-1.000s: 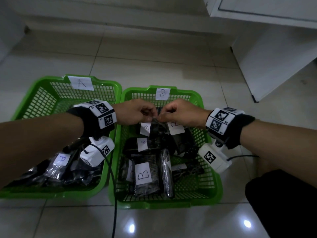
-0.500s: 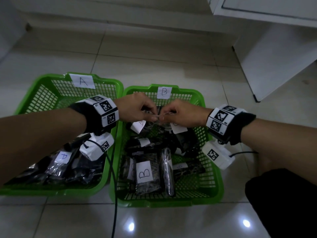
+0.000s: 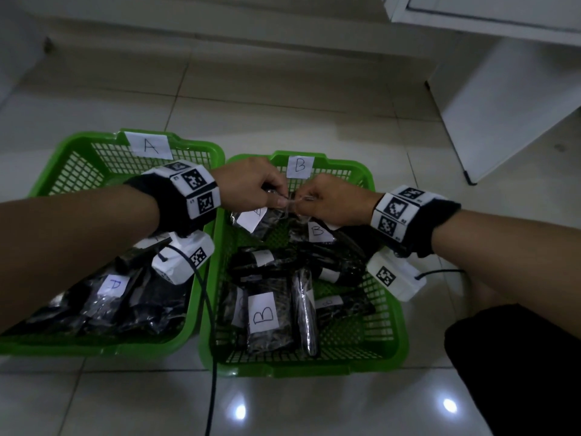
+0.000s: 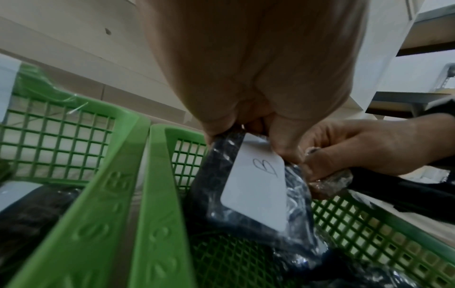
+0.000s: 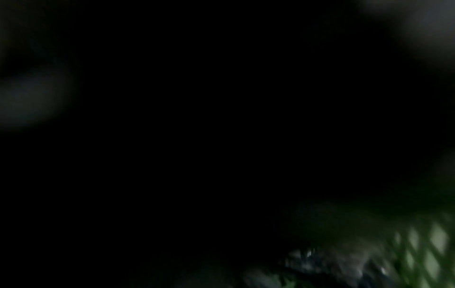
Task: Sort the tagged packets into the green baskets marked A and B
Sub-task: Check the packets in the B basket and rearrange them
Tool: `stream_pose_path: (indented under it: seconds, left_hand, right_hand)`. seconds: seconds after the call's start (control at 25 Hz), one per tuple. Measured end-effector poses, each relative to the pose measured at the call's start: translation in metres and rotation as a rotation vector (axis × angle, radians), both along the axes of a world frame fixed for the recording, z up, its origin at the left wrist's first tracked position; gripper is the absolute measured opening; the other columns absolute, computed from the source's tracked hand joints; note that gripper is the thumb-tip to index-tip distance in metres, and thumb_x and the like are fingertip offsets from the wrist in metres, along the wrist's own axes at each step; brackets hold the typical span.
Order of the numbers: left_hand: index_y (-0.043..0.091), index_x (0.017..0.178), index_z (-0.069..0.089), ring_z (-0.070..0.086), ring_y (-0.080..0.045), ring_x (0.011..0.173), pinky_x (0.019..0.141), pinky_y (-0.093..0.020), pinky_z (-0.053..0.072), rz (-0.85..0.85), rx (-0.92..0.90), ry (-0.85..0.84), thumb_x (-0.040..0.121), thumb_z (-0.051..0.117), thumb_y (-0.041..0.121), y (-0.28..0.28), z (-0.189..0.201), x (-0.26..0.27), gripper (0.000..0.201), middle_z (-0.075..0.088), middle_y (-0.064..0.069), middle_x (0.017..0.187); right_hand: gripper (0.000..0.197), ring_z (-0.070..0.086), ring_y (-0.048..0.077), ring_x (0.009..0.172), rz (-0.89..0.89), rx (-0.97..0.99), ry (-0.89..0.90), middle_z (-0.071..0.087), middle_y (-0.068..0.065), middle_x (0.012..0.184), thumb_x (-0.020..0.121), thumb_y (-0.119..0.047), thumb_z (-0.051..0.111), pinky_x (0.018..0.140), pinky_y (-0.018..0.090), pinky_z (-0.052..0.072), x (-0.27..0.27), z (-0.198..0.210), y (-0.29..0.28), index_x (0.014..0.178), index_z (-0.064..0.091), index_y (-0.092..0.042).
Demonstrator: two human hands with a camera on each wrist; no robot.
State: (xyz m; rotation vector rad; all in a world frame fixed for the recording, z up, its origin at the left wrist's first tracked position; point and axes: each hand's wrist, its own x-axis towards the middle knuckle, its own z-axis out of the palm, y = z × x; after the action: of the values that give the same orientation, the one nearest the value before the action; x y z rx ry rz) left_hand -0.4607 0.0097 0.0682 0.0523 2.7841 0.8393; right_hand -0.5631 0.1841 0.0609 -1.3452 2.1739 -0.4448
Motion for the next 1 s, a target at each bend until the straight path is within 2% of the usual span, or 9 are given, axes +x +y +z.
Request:
stream_pose_path:
  seconds: [0.08, 0.2, 0.32, 0.44, 0.6, 0.72, 0.84, 0.92, 1.0]
  left_hand:
    - [0.028, 0.08, 0.072, 0.06, -0.013, 0.069, 0.067, -0.03, 0.047, -0.016, 0.022, -0.039, 0.092, 0.069, 0.026, -0.002, 0.004, -0.001, 0.013, 0.067, 0.009, 0.073]
    - [0.02, 0.084, 0.075, 0.065, -0.013, 0.073, 0.071, -0.032, 0.052, -0.108, 0.112, -0.135, 0.092, 0.069, 0.021, -0.006, 0.011, 0.002, 0.01, 0.073, 0.0, 0.08]
    - [0.019, 0.089, 0.071, 0.066, -0.016, 0.084, 0.08, -0.036, 0.053, -0.191, 0.064, -0.107, 0.096, 0.062, 0.021, -0.01, 0.012, 0.005, 0.011, 0.071, 0.002, 0.086]
    - [0.016, 0.09, 0.066, 0.062, -0.019, 0.091, 0.088, -0.042, 0.051, -0.202, 0.016, -0.088, 0.099, 0.057, 0.02, -0.007, 0.007, 0.003, 0.014, 0.067, 0.001, 0.091]
    - [0.021, 0.106, 0.066, 0.052, -0.024, 0.106, 0.094, -0.042, 0.045, -0.33, -0.325, -0.123, 0.096, 0.054, 0.031, 0.014, -0.017, 0.004, 0.018, 0.063, -0.003, 0.108]
    - [0.014, 0.131, 0.05, 0.048, -0.027, 0.119, 0.096, -0.033, 0.042, -0.294, -0.4, -0.14, 0.088, 0.07, 0.036, 0.018, -0.025, 0.002, 0.053, 0.051, -0.009, 0.128]
    - [0.011, 0.136, 0.039, 0.047, -0.031, 0.121, 0.098, -0.036, 0.043, -0.215, -0.448, -0.193, 0.077, 0.083, 0.028, 0.009, -0.024, -0.002, 0.076, 0.041, -0.013, 0.133]
    - [0.013, 0.127, 0.045, 0.05, -0.032, 0.113, 0.092, -0.042, 0.047, -0.2, -0.385, -0.163, 0.079, 0.078, 0.019, 0.004, -0.028, -0.002, 0.059, 0.043, -0.011, 0.125]
    - [0.015, 0.124, 0.05, 0.052, -0.026, 0.104, 0.083, -0.033, 0.045, -0.178, -0.255, -0.132, 0.084, 0.071, 0.016, 0.003, -0.028, 0.001, 0.046, 0.049, -0.006, 0.115]
  right_hand:
    - [0.031, 0.063, 0.031, 0.062, -0.016, 0.024, 0.04, 0.067, 0.014, 0.066, 0.093, -0.022, 0.062, 0.057, 0.035, 0.048, 0.002, 0.0, -0.006, 0.063, 0.067, -0.017]
    - [0.035, 0.054, 0.024, 0.054, -0.043, 0.151, 0.161, 0.058, 0.009, 0.058, 0.091, -0.025, 0.062, 0.055, 0.029, 0.04, -0.01, -0.002, -0.002, 0.058, 0.061, -0.011]
    - [0.028, 0.063, 0.027, 0.068, -0.217, 0.133, 0.154, 0.069, 0.012, 0.074, 0.091, -0.022, 0.058, 0.064, 0.034, 0.047, -0.039, 0.009, 0.012, 0.071, 0.07, -0.009]
    - [0.022, 0.057, 0.023, 0.077, -0.28, 0.133, 0.131, 0.063, 0.008, 0.083, 0.096, -0.024, 0.052, 0.072, 0.033, 0.046, -0.039, 0.022, 0.016, 0.082, 0.065, -0.013]
    - [0.023, 0.06, 0.025, 0.086, -0.112, 0.19, 0.144, 0.061, 0.002, 0.085, 0.1, -0.018, 0.047, 0.07, 0.031, 0.038, -0.015, 0.003, 0.01, 0.078, 0.052, -0.019]
    - [0.027, 0.055, 0.024, 0.081, -0.145, 0.205, -0.041, 0.059, 0.006, 0.083, 0.097, -0.023, 0.055, 0.069, 0.035, 0.041, -0.017, -0.01, 0.01, 0.074, 0.06, -0.011]
    - [0.009, 0.053, 0.012, 0.088, -0.185, 0.148, -0.089, 0.059, -0.006, 0.094, 0.09, -0.021, 0.071, 0.067, 0.026, 0.039, -0.019, -0.014, 0.012, 0.096, 0.067, -0.016]
    - [0.014, 0.054, 0.008, 0.089, -0.156, 0.089, -0.126, 0.061, -0.01, 0.095, 0.087, -0.019, 0.077, 0.068, 0.021, 0.04, -0.02, -0.011, 0.014, 0.098, 0.068, -0.018]
    - [0.014, 0.06, 0.008, 0.088, -0.153, 0.069, -0.139, 0.068, -0.008, 0.093, 0.086, -0.023, 0.079, 0.07, 0.021, 0.044, -0.023, -0.01, 0.016, 0.094, 0.074, -0.014]
